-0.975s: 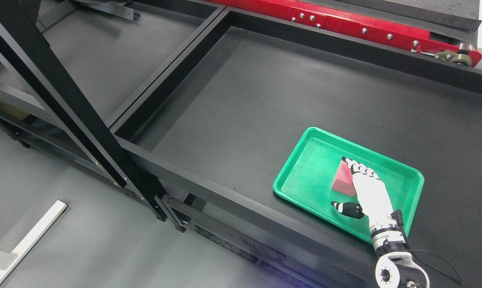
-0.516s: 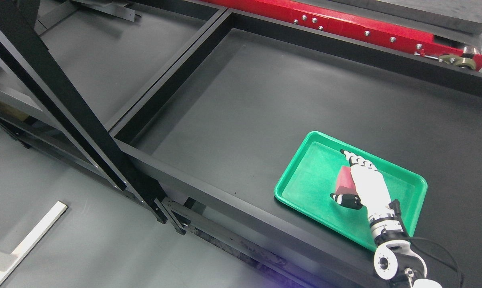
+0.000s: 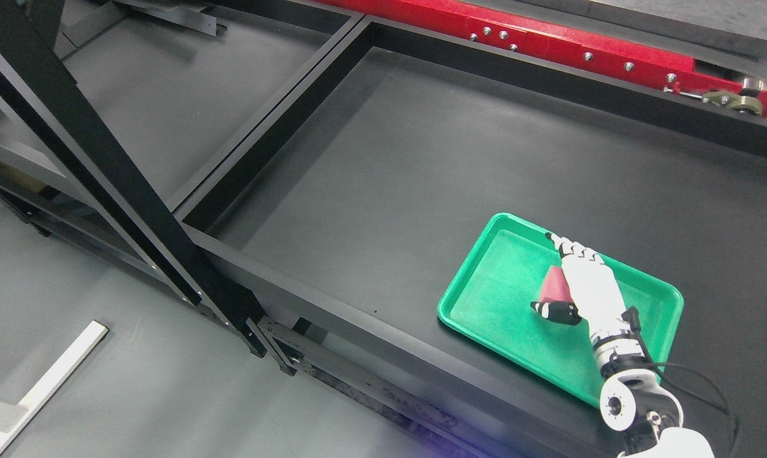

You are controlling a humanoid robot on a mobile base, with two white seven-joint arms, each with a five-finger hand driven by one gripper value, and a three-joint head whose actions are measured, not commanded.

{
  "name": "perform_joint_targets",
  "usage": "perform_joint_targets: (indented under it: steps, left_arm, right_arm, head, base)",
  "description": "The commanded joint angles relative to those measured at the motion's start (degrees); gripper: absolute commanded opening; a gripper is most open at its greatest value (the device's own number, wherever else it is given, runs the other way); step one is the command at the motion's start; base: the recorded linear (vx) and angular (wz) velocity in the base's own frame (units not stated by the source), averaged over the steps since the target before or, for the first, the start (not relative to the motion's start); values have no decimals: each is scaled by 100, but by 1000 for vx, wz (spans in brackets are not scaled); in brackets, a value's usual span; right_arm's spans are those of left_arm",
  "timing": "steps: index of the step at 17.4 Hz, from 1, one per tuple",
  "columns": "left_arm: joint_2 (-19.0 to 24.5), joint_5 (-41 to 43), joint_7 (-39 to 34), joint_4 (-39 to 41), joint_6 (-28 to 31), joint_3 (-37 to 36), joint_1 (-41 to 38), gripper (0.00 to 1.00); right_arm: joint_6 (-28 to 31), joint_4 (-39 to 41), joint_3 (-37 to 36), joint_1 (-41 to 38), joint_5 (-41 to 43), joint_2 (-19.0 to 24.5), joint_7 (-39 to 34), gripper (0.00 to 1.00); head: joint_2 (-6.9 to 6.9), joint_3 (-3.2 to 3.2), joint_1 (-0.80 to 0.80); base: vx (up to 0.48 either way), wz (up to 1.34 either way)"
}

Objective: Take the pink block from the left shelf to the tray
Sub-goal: 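Close the right hand around the pink cube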

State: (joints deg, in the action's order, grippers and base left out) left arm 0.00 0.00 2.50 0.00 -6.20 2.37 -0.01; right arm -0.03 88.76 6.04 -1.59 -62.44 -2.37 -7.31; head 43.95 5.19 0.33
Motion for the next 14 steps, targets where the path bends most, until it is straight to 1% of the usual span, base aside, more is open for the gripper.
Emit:
perform_joint_targets:
  steps: [1, 3, 6, 7, 9, 10, 12, 14]
  left_arm:
    - [100, 9, -4, 100, -4, 0, 124, 100]
    - [100, 9, -4, 100, -4, 0, 124, 100]
    - [100, 9, -4, 100, -4, 0, 124, 100]
    - [100, 9, -4, 100, -4, 0, 124, 100]
    - [100, 9, -4, 100, -4, 0, 124, 100]
    - [100, 9, -4, 100, -4, 0, 124, 100]
    - [100, 9, -4, 100, -4, 0, 124, 100]
    - [100, 9, -4, 100, -4, 0, 124, 100]
  right_arm:
    - [30, -324, -32, -210, 3, -360, 19, 98]
    - [30, -324, -76, -254, 21, -483, 19, 98]
    - [47, -324, -76, -245, 30, -484, 54, 97]
    - [56, -324, -76, -236, 21, -458, 63, 90]
    - [135, -324, -120, -210, 38, -449, 72, 67]
    - [135, -324, -181, -201, 65, -440, 72, 61]
    - [135, -324, -243, -184, 82, -431, 54, 35]
    - [100, -324, -243, -184, 179, -431, 54, 17]
  head:
    - [0, 0, 0]
    - [0, 0, 0]
    - [0, 0, 0]
    - [0, 0, 0]
    - [0, 0, 0]
    - [0, 0, 0]
    - [0, 0, 0]
    - [0, 0, 0]
  base:
    - [0, 0]
    - [0, 0]
    - [0, 0]
    - [0, 0]
    - [0, 0]
    - [0, 0]
    - [0, 0]
    - [0, 0]
